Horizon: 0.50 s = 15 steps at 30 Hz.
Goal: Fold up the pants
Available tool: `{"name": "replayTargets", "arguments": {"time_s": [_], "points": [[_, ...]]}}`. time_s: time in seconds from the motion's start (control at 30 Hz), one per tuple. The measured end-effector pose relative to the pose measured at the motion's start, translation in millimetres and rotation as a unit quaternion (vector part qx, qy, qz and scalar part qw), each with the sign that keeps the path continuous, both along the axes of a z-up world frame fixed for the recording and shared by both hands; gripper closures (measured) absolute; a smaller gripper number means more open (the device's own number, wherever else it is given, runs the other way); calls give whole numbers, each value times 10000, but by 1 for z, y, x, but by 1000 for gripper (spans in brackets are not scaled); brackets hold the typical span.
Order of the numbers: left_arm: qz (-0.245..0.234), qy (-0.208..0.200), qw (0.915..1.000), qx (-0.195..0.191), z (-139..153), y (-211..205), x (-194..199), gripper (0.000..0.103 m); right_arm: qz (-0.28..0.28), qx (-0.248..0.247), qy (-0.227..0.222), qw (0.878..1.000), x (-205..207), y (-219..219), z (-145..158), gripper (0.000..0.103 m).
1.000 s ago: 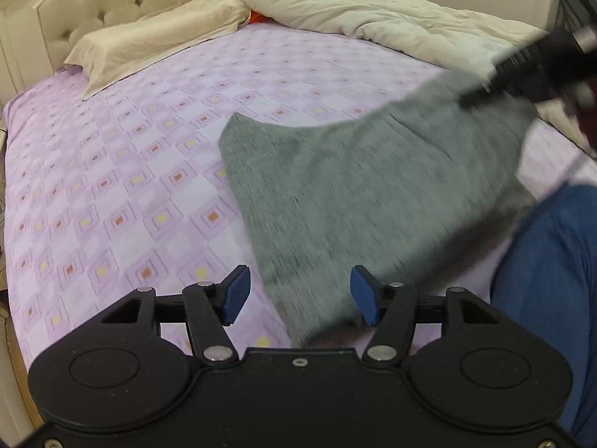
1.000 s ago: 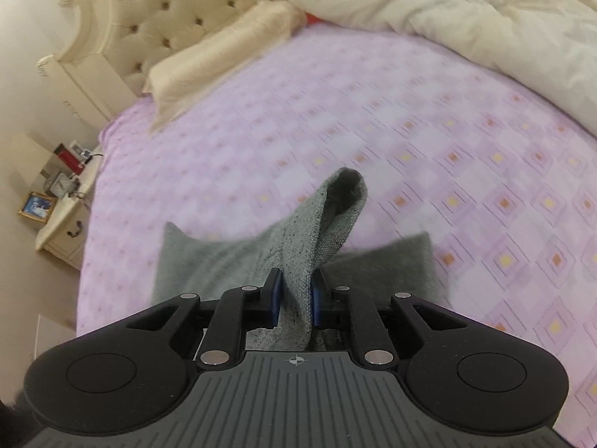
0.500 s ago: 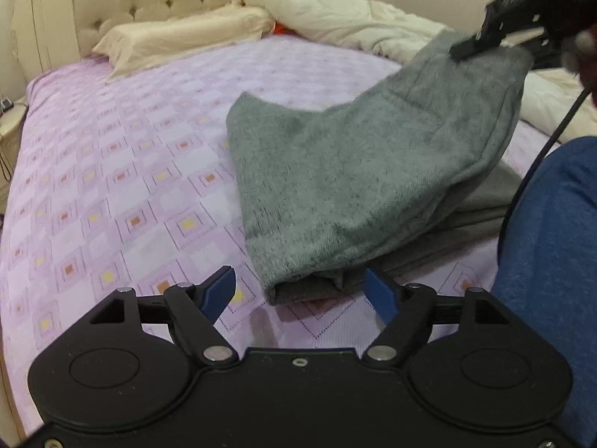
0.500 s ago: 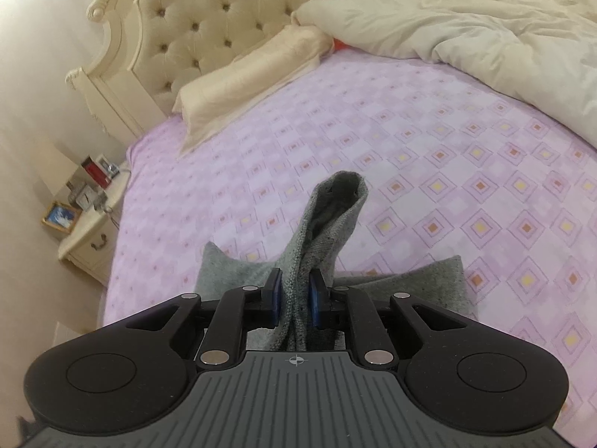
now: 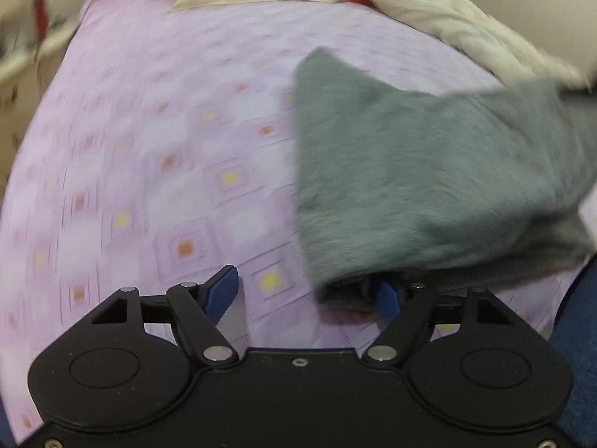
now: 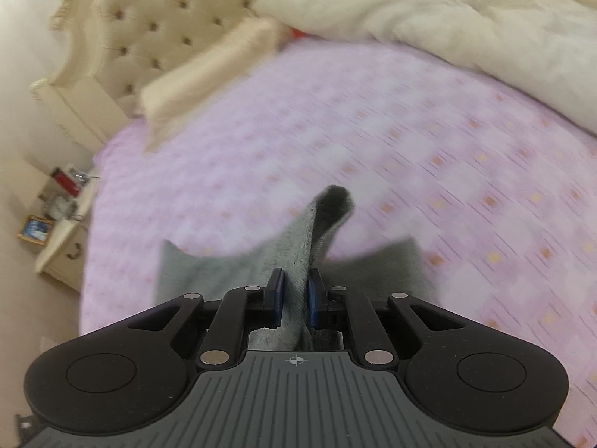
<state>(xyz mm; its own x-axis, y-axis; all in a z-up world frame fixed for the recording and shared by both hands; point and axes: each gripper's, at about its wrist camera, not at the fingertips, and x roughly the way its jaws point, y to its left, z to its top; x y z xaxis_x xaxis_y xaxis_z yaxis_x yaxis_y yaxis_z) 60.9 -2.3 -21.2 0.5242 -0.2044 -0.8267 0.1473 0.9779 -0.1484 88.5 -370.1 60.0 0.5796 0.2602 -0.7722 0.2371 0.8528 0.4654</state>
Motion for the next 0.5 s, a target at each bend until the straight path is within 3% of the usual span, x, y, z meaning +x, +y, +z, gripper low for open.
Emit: {"name": "replayTargets", "arguments": {"time_s": [0.13,0.27,0.4,0.5], "points": [[-24,-53,9997,235,3,9,-12,24,42,-390,499,9980,-10,-5,-28,90],[-82,-2,9992,379,9,19,-19,28,-92,-479,537,9974,-24,-14,-31,90],[-245,-359,9981,436,36,24,-21,30,-161,-1175,-144,9928,-31,-12,-6,88],[-269,-763,9954,518,57,21,-12,31,72,-1290,-572,9900,-29,2,8,87]]}}
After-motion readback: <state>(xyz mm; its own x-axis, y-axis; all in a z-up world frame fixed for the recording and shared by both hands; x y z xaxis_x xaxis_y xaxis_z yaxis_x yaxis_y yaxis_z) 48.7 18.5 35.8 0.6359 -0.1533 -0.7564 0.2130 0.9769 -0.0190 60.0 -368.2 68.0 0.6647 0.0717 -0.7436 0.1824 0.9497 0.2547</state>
